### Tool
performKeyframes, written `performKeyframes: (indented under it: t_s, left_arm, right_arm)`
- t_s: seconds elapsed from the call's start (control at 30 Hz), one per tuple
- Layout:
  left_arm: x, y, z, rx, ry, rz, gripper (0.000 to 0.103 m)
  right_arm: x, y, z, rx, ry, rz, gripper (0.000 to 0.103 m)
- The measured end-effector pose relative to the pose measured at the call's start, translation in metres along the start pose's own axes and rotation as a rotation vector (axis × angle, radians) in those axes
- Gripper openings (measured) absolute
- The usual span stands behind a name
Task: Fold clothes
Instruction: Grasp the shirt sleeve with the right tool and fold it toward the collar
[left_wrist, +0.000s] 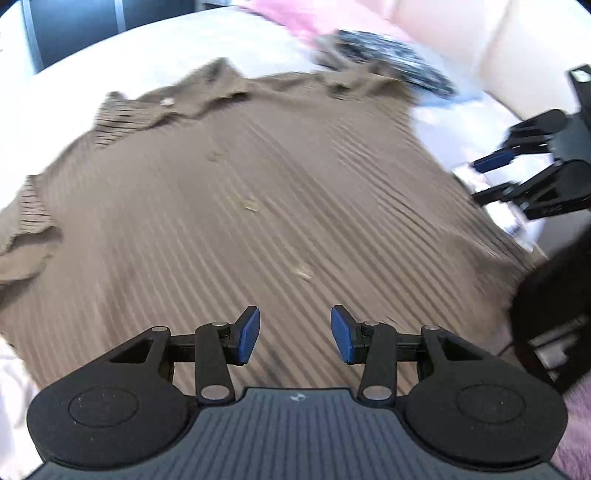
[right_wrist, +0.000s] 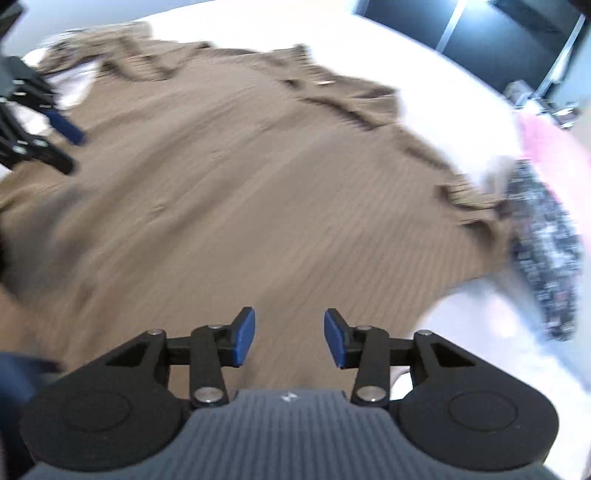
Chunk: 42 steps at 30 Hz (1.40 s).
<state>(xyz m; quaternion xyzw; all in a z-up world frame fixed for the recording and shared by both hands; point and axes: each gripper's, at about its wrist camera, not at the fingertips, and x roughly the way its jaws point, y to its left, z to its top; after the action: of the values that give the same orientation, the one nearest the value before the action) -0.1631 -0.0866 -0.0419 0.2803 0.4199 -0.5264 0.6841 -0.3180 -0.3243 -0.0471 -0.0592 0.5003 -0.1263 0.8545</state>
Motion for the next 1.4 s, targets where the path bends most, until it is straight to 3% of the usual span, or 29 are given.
performKeyframes:
  t_s: [0.13,0.27,0.33,0.47,0.73,1.0,1.1,1.2,1.23,1.27,1.4]
  left_arm:
    - [0.009,0.027,0.015,-0.047,-0.006,0.058,0.040]
    - [0.030,0.054,0.026,-0.106,0.016,0.107,0.040]
    - [0.039,0.064,0.032,-0.130,0.032,0.151,0.040]
    - [0.055,0.080,0.047,-0.185,0.048,0.216,0.040]
    - [0.076,0.101,0.068,-0.240,0.059,0.244,0.040]
    - [0.086,0.114,0.073,-0.287,0.085,0.256,0.040]
    - [0.087,0.113,0.071,-0.276,0.093,0.258,0.040]
    - [0.088,0.112,0.070,-0.270,0.096,0.263,0.040]
    - [0.087,0.112,0.069,-0.271,0.094,0.264,0.040]
    - [0.087,0.112,0.069,-0.273,0.092,0.263,0.040]
    - [0.082,0.114,0.068,-0.283,0.081,0.262,0.040]
  right_arm:
    - [0.023,-0.035,0.012,-0.027,-0.012,-0.170,0.048]
    - [0.054,-0.065,0.021,-0.100,-0.012,-0.309,0.062]
    - [0.070,-0.076,0.025,-0.171,-0.009,-0.374,0.071]
    - [0.106,-0.095,0.033,-0.327,0.016,-0.482,0.072]
    - [0.156,-0.149,0.066,-0.392,0.053,-0.546,0.076]
    - [0.188,-0.174,0.084,-0.541,0.045,-0.539,0.074]
    - [0.195,-0.178,0.094,-0.556,0.046,-0.512,0.061]
    - [0.204,-0.181,0.102,-0.532,0.096,-0.477,0.035]
    - [0.205,-0.182,0.104,-0.514,0.113,-0.463,0.014]
    - [0.204,-0.184,0.107,-0.480,0.121,-0.448,0.007]
    - [0.187,-0.196,0.121,-0.266,0.118,-0.383,0.004]
